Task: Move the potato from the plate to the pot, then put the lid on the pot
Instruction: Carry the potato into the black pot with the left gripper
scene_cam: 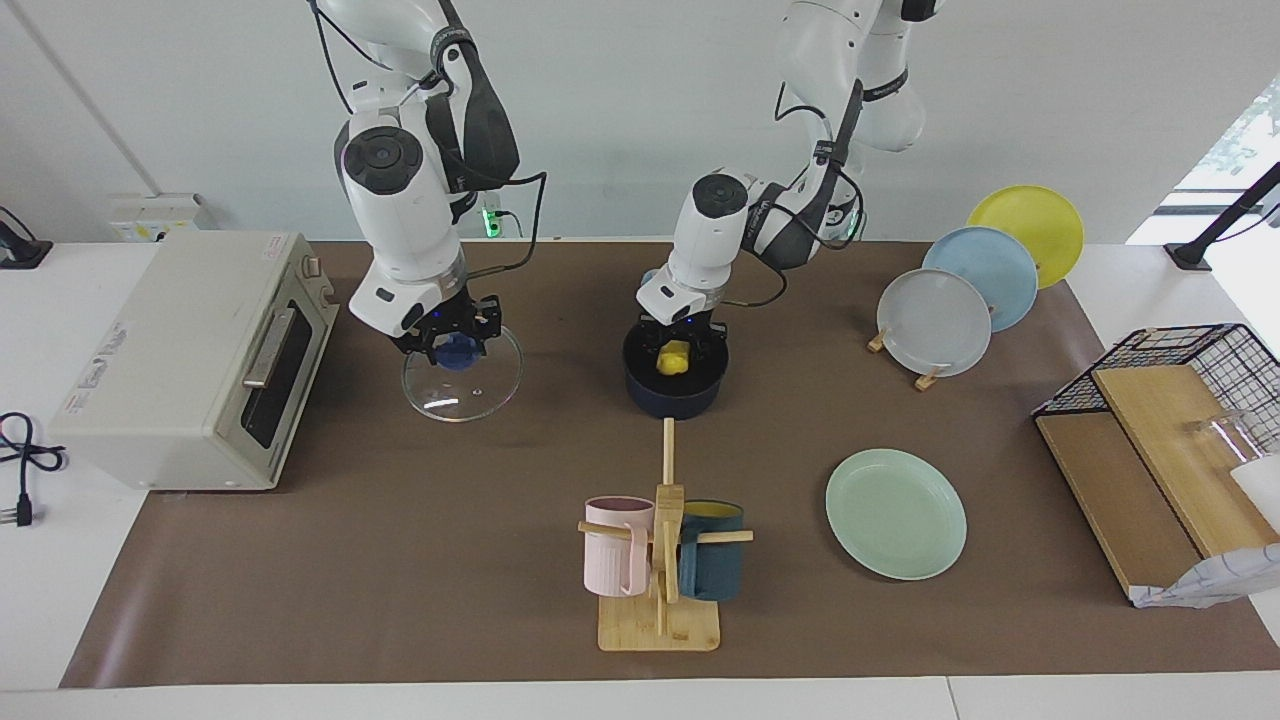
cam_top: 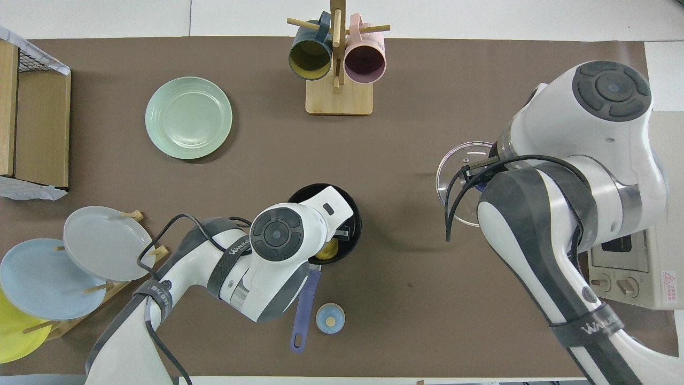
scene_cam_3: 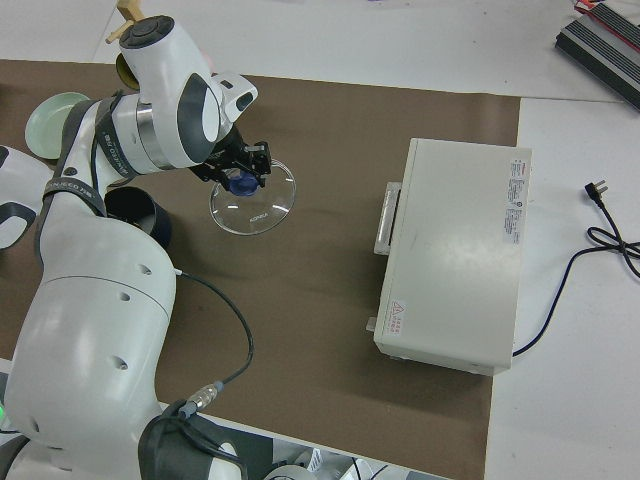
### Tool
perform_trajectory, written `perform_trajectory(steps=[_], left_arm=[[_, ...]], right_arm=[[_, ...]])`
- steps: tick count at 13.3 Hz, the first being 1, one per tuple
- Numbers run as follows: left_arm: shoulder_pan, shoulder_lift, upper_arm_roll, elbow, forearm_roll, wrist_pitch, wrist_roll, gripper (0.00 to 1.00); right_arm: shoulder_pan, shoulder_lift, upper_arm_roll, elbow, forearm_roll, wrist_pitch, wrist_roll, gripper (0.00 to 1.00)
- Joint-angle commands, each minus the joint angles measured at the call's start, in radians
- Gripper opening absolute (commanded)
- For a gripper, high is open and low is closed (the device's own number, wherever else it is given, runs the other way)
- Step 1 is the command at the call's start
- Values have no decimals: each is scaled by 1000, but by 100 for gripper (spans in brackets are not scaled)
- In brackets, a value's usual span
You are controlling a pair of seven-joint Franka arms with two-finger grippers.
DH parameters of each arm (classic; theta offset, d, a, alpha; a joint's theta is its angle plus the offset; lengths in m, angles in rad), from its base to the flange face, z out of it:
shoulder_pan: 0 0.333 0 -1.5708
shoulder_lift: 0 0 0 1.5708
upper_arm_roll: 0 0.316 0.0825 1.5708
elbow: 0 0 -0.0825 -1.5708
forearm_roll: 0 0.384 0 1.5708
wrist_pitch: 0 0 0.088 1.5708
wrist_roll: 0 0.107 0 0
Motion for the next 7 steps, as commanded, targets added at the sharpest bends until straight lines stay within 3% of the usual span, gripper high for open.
perform_trajectory(steps=[1,2,4,7], left_arm=[[-21,-2,19,-22,23,36,-16,0],[-21,-2,19,-22,46,33,-13,0],[-21,-2,19,-17,61,22,-16,100],[-9,-28,19,47,63,-98,-11,100]], right_arm=[[20,7,3,30,5,-26,8,0],[20,9,3,32,5,-23,9,0],[22,7,3,30,5,-23,8,0],[23,7,8,32,5,-22,6,0]])
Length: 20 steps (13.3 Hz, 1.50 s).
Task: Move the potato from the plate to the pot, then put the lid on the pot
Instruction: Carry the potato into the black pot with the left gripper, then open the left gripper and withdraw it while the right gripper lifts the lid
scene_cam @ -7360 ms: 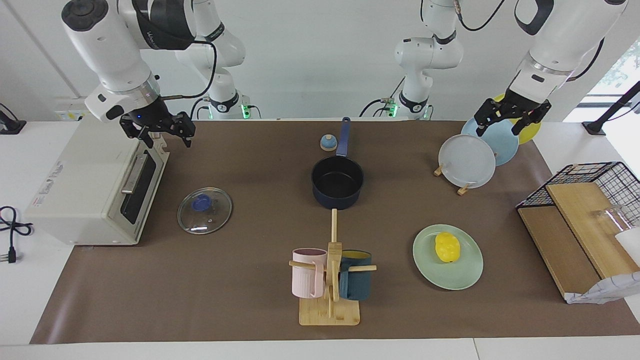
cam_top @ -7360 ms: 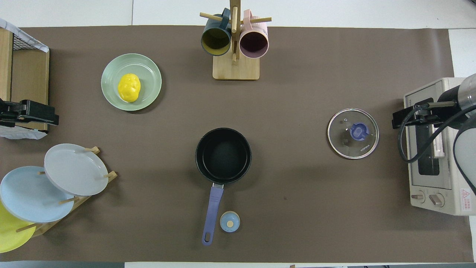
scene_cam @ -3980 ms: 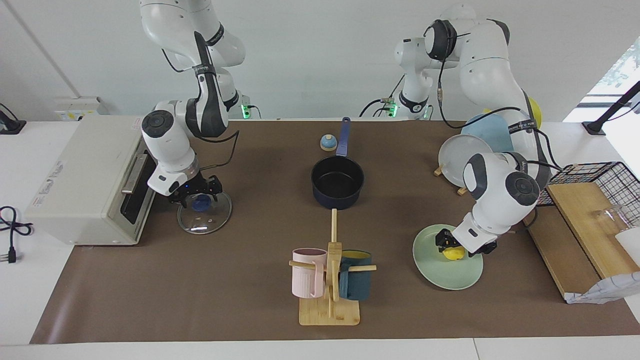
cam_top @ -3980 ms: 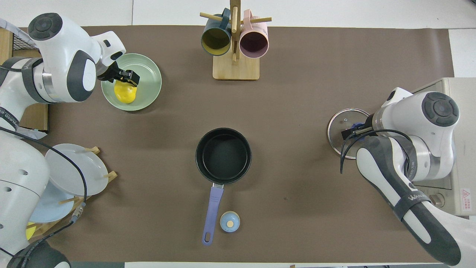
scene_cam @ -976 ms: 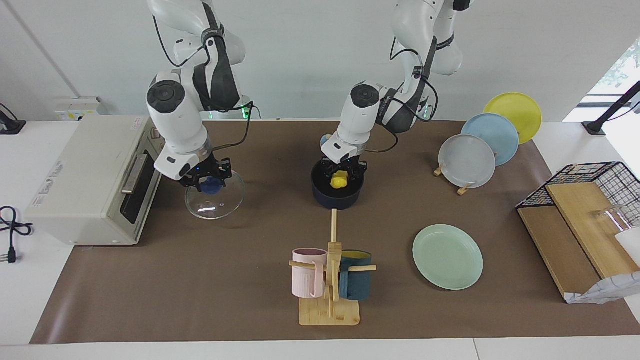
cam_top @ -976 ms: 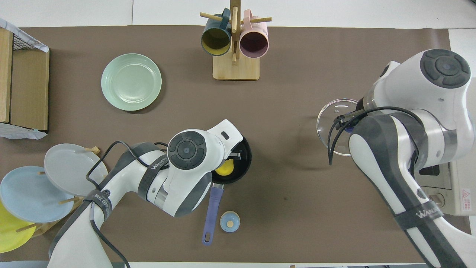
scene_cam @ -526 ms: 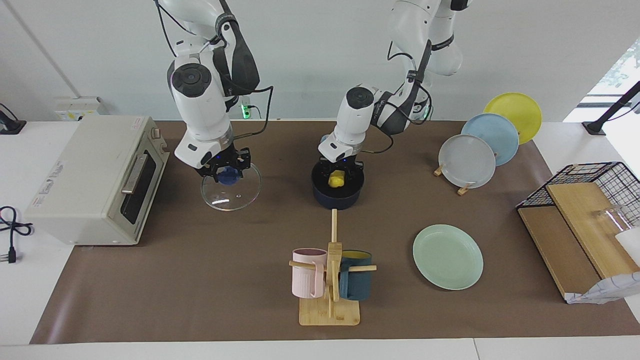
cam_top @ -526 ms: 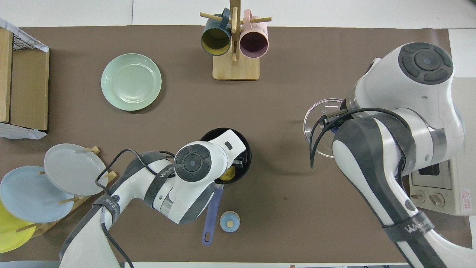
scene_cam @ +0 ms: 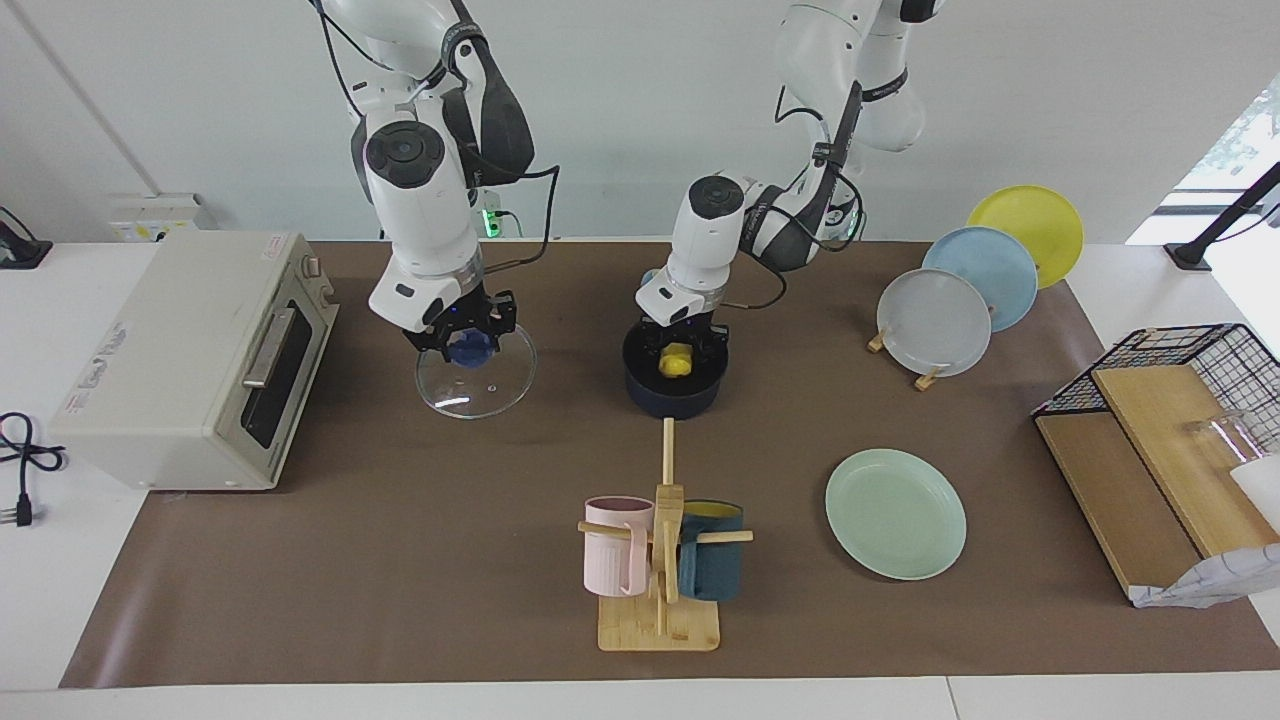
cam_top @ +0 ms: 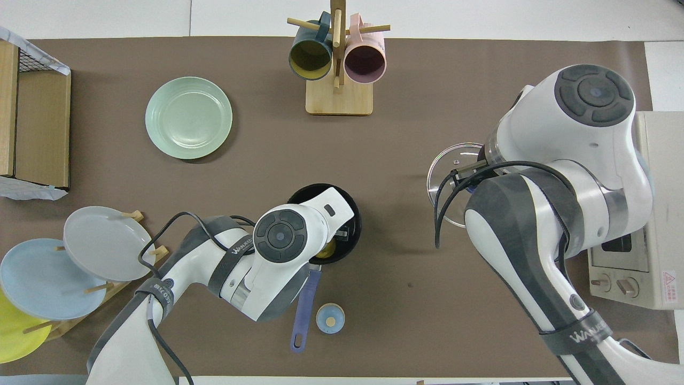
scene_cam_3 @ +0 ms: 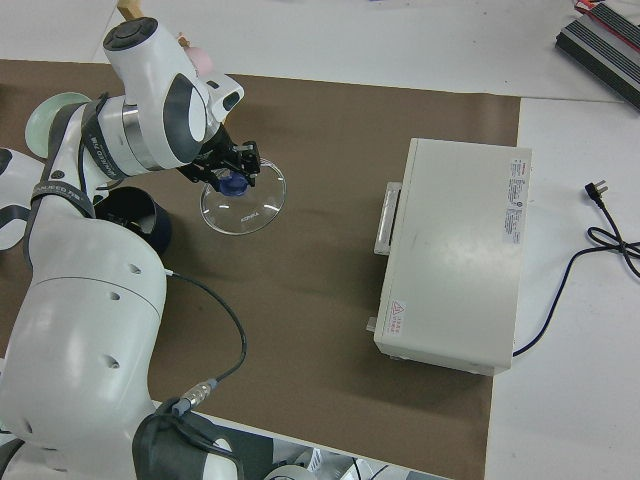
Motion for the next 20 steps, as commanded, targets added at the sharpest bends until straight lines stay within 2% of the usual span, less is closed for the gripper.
perform_trajectory(steps=[1,6,9,11,12,14,15,16,18,20], left_arm=[[1,-37,19,91,23,-164,-8,100],[174,-126,17,291,8,-483,62,100],[368,-198,28,381,-6,-634,214,100],[506,-200,30,455,-6,-732,378,100],[568,-201,30,469,-6,-755,453,100],[643,-221,26,458,6,-761,593,100],[669,-223,30,454,11,-763,637,100],[689,-223,30,457,17,-777,652,100],[691,-235,31,466,26,-841,649,100],[690,-256,30,466,35,-882,644,100]], right_arm=[[-3,7,13,27,5,-24,6,0],[17,12,18,39,13,-12,66,0],[79,24,23,73,63,-1,142,0],[139,29,23,74,65,46,216,0],[180,58,23,103,65,48,282,0],[298,171,21,276,50,16,435,0],[338,202,20,315,27,-13,475,0],[362,211,23,318,-13,-23,500,0],[403,298,23,437,-21,-87,543,0],[434,314,23,441,-36,-75,572,0]])
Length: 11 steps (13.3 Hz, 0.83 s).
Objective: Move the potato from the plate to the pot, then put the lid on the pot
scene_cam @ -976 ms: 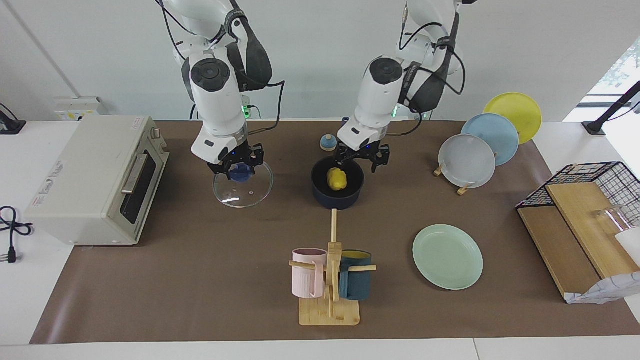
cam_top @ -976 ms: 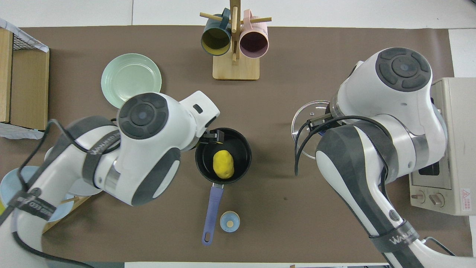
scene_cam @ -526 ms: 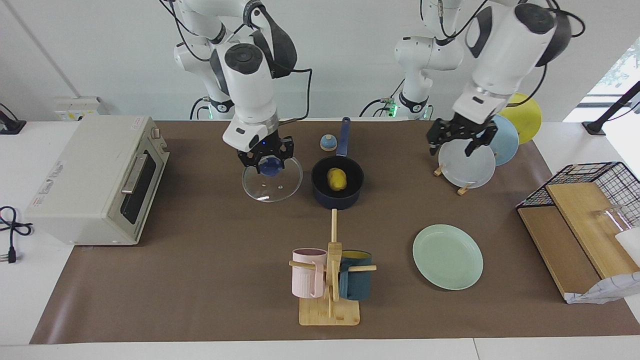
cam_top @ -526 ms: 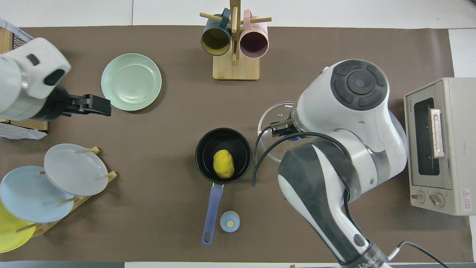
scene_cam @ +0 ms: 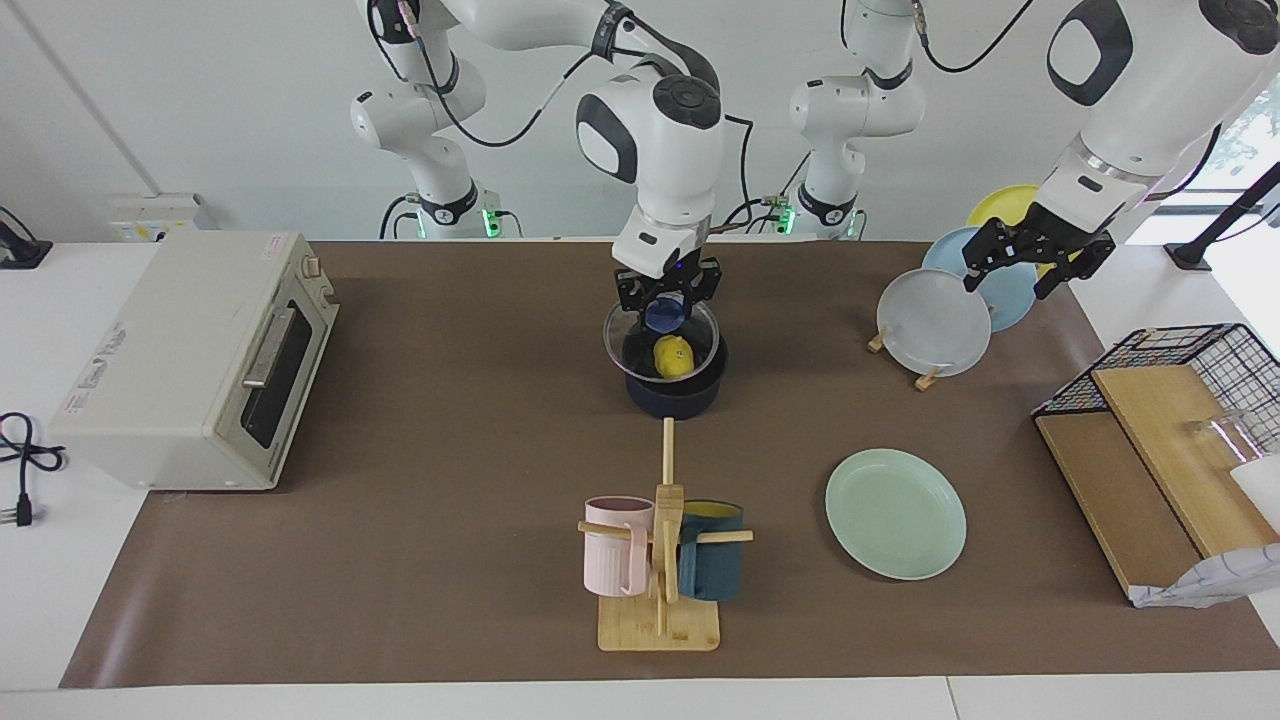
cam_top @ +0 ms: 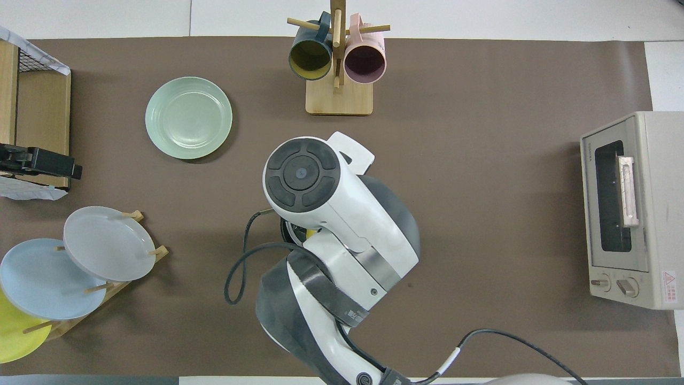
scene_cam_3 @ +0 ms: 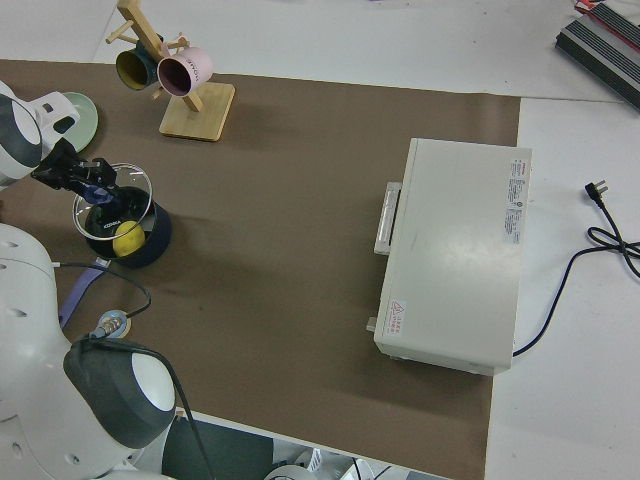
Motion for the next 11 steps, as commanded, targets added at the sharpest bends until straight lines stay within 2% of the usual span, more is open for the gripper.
perform_trajectory(steps=[1,8,11], left_arm=[[5,-30,-10,9,27,-80,2,100],[-3,-11,1,121,87,-132,0,100],[4,-10,-4,109,88,-120,-4,100]], right_arm=[[9,50,1,63,-20,-6,38,0],[36,51,2,-24,-14,63,98,0],[38,44,2,-47,-14,64,110,0]])
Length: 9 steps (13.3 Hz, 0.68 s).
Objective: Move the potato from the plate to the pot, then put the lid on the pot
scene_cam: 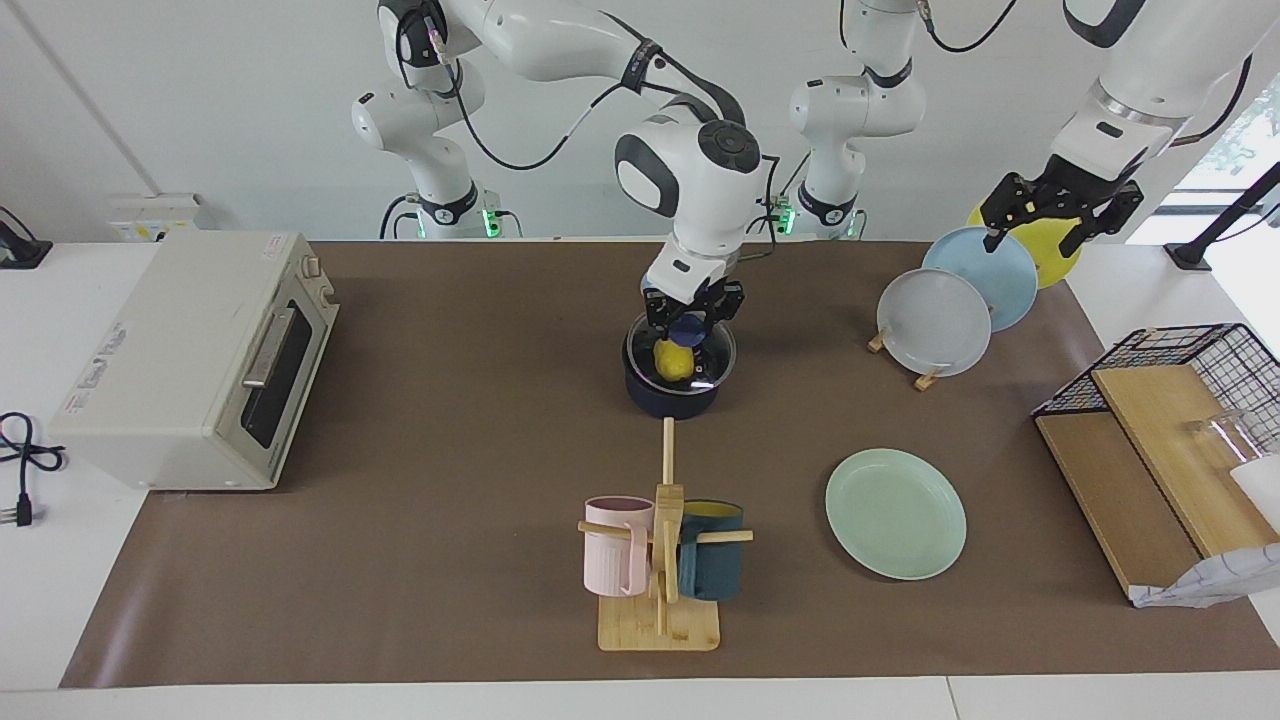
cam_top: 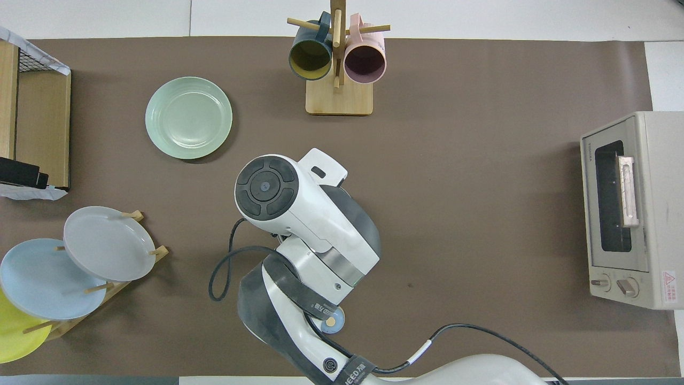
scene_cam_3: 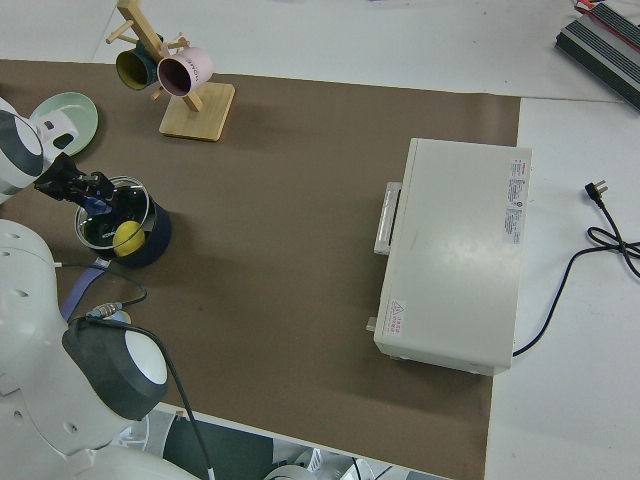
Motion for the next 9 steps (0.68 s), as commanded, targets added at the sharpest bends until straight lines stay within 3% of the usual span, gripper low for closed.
perform_trajectory(steps=[1,4,9], left_arm=[[4,17,-11,11,21,-17,-38,100],[-1,22,-47,-41,21,49,-95,100],[-7,46,-33,-28,21,74,-26,100]], right_arm=[[1,-31,2,-42,-9,19,25,0],[10,-35,2,-54,-9,19,37,0],[9,-51,2,-83,-7,20,40,0]])
